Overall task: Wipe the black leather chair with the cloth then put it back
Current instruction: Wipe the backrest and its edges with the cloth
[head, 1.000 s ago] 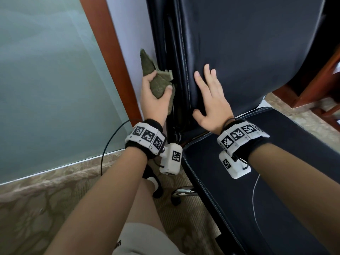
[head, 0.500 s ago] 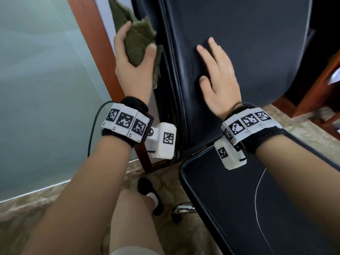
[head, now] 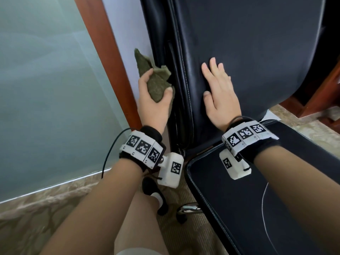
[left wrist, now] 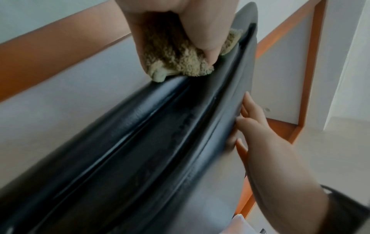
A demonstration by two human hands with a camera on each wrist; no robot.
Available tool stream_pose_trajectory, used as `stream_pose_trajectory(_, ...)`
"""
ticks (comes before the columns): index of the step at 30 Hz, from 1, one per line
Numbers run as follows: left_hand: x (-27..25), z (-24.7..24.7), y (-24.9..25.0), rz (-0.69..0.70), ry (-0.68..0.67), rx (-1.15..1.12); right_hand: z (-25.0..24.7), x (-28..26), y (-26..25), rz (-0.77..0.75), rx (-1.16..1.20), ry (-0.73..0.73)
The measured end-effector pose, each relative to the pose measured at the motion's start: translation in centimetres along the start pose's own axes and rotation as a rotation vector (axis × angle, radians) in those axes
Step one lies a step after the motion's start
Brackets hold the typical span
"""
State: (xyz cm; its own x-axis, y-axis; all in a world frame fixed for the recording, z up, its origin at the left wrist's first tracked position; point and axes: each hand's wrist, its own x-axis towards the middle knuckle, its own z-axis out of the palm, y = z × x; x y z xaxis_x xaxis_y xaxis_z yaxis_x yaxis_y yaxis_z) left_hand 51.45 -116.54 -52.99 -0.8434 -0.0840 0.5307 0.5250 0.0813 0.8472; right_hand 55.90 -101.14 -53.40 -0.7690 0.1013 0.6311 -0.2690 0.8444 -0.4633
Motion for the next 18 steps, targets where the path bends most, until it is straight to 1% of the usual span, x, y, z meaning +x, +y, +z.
stream_pose_trajectory(2, -0.1, -0.4, 0.2, 0.002, 0.01, 0.013, -0.2, -0.1, 0.0, -0.002, -0.01, -0.011)
stream_pose_trajectory(3, 0.3, -0.7, 0.7, 0.021, 0.036, 0.004, -0.2, -0.1, 0.0, -0.001, -0.009, -0.014)
stream_pose_trajectory(6, 2.6, -1.0, 3.0, 0.124, 0.16, -0.07, -0.4, -0.1, 0.2, 0.004, 0.005, -0.027)
stream_pose_trajectory(8, 4.5, -1.0, 4.6, 0.182, 0.185, -0.089, -0.4, -0.1, 0.2, 0.006, 0.025, -0.045)
stream_pose_trajectory(11, 5.8, -0.4, 5.4, 0.194, 0.141, -0.055, -0.5, -0.1, 0.3, -0.005, 0.049, -0.072)
stream_pose_trajectory(16, 3.2, 0.7, 4.1, 0.166, 0.092, 0.057, -0.3, 0.0, 0.6, -0.02, 0.052, -0.08)
stream_pose_trajectory(18, 2.5, 0.5, 3.5, 0.143, 0.072, 0.067, -0.2, 0.0, 0.5, -0.025, 0.049, -0.076)
